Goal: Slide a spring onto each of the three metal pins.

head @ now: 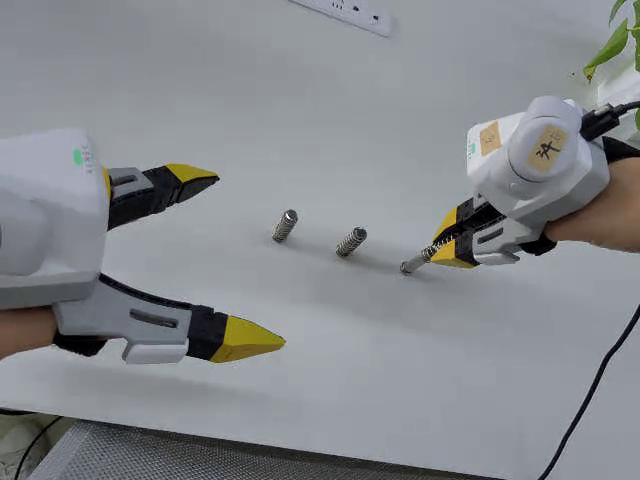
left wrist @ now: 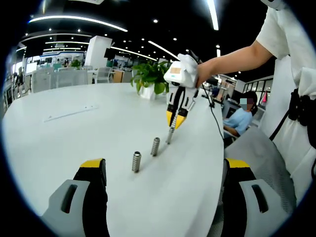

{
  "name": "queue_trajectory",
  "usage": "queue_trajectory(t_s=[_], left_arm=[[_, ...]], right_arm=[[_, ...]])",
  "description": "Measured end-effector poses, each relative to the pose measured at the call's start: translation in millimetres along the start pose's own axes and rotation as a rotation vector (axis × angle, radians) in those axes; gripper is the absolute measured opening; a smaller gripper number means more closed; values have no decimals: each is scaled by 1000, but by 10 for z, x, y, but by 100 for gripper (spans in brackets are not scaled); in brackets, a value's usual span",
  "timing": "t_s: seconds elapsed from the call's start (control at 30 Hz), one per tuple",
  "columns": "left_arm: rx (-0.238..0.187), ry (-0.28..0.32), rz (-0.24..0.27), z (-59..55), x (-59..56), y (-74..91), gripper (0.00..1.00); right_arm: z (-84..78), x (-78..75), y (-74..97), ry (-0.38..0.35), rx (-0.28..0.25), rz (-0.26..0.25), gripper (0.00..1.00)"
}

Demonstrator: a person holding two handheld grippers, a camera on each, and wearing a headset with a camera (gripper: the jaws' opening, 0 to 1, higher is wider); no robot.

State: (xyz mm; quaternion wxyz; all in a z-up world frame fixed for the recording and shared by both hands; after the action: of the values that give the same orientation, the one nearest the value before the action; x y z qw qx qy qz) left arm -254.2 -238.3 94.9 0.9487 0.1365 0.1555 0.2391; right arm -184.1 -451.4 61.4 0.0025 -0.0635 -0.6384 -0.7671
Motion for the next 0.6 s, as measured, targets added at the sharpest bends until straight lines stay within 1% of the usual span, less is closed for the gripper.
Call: queue_trajectory(t_s=[0.27, 0.33, 0.43, 0.5, 0.6], left_arm=[[-1, 8, -4, -15, -12, -12, 97], [-2, 8, -4, -15, -12, -12, 97], [-2, 9, -3, -18, -9, -12, 97], [-2, 10, -2, -21, -5, -10, 97], [-2, 11, -1, -27, -1, -9, 97]], right_arm=[[1, 9, -50, 10, 11, 1, 7], [16, 7, -52, 4, 6, 1, 7], [7, 0, -82, 14, 18, -3, 7], [-14, -33, -122, 17, 20, -2, 7], [-13, -59, -118, 16, 20, -2, 7]])
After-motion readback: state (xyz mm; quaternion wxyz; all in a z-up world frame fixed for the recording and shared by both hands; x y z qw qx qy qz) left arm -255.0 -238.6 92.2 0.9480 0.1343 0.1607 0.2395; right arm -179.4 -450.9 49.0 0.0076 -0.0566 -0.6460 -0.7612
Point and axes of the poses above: the centre of the closed fingertips' face, and the gripper's own axes: y roughly backward along the fingers, x roughly to its left, z roughly out of its top, the point moved 4 cm from there along y, roughly backward along the fingers, and after that the axes turned 1 degree about -y, right-handed, at the moved point
